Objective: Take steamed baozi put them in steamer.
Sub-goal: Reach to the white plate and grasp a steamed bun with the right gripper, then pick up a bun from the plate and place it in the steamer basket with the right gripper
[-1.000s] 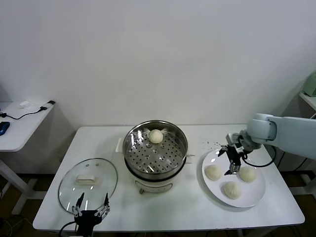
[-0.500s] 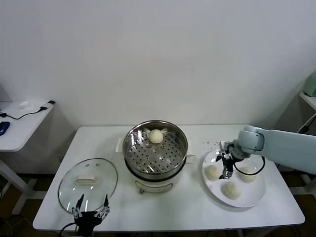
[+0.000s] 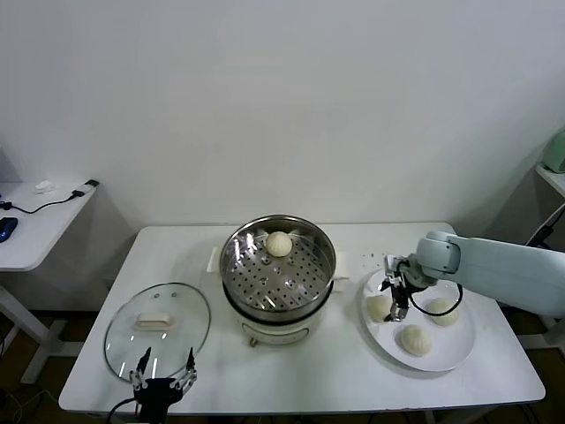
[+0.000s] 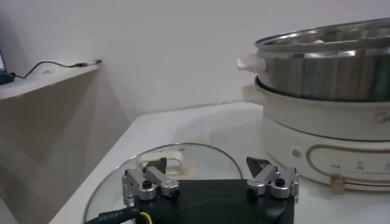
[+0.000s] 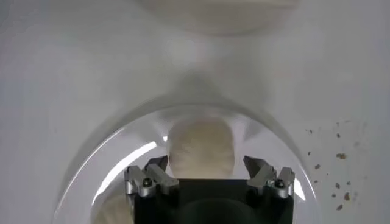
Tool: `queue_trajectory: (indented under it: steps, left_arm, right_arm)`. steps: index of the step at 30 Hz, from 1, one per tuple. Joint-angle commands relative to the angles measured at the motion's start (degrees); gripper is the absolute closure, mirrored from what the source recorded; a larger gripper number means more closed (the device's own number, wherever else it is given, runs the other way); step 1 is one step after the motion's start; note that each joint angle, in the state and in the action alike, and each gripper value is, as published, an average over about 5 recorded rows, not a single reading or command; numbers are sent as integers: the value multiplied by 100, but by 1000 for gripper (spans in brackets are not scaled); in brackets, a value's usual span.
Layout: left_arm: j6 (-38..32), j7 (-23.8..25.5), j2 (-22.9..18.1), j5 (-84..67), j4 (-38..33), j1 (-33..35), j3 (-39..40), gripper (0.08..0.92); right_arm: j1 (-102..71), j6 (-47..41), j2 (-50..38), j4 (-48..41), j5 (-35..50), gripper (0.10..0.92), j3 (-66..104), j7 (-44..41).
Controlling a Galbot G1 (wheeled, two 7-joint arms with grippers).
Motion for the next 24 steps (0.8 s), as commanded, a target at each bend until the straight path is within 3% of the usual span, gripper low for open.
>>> queue_trajectory:
  steps: [1,8,17,24]
  left_arm:
    - [3,-1,-3,0,-1,-1,9,177]
    - [19,-6,-5,5,-32,-4,59,177]
    - [30,-1,49,9,-68,2,111,177]
    - [29,3,89,5,-125,-15,168,177]
  right_arm:
    - [-122,-40,29,-31,-25,309,113,-12]
    - [91,-34,-61,91,-82,431,65,-80]
    - [1913,465,-243,366,3,443,-780,-964]
    - [4056,774,320,96,813,440,-1314,-1976]
